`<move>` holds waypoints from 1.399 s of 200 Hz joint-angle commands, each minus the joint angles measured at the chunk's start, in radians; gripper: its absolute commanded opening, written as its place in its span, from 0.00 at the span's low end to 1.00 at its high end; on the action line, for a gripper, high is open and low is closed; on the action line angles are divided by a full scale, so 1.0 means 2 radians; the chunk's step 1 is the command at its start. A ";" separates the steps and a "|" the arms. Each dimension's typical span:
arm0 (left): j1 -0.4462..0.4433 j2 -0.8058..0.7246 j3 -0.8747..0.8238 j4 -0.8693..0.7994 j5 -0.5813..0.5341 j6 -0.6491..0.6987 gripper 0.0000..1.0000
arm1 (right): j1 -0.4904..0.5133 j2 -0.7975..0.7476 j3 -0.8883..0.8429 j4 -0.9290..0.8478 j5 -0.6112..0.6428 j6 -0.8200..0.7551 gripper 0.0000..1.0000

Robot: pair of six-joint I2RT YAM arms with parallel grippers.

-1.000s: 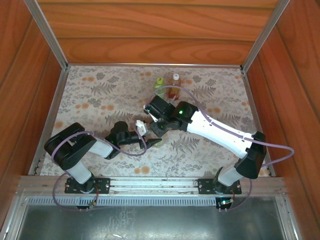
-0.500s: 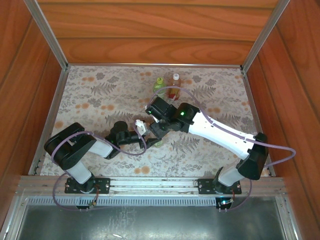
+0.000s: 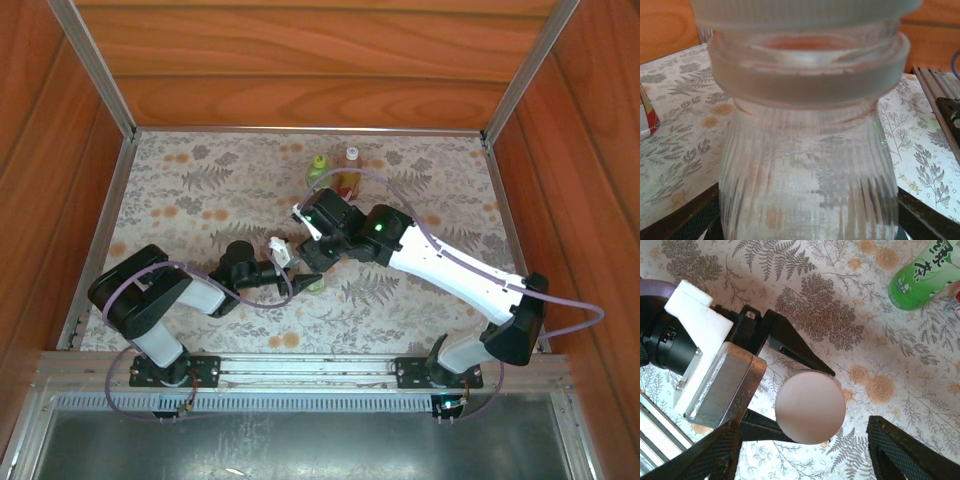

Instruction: Screw on the bottle caps

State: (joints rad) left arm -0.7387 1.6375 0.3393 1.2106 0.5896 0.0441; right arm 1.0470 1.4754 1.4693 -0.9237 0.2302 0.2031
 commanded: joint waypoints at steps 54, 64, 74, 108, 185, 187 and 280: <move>-0.001 0.009 0.012 0.008 0.020 0.000 0.70 | -0.012 0.027 0.015 0.000 -0.026 0.014 0.61; 0.000 0.009 0.011 0.008 0.021 0.000 0.70 | -0.013 0.028 0.014 0.000 -0.025 0.014 0.57; 0.000 0.009 0.012 0.008 0.021 -0.001 0.70 | -0.012 0.028 0.014 0.000 -0.025 0.014 0.54; 0.000 0.010 0.012 0.008 0.022 -0.002 0.70 | -0.013 0.027 0.011 -0.002 -0.025 0.014 0.46; 0.000 0.011 0.013 0.008 0.022 -0.008 0.70 | -0.012 0.002 -0.030 0.027 -0.034 -0.014 0.39; 0.000 0.011 0.013 0.008 0.022 -0.007 0.70 | -0.012 0.001 -0.032 0.029 -0.034 -0.014 0.39; 0.001 0.016 0.016 0.007 0.023 -0.014 0.69 | -0.010 -0.034 -0.101 0.082 -0.031 -0.039 0.35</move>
State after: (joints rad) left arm -0.7387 1.6535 0.3531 1.2125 0.6155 0.0429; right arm 1.0260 1.4189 1.3174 -0.7589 0.1905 0.1604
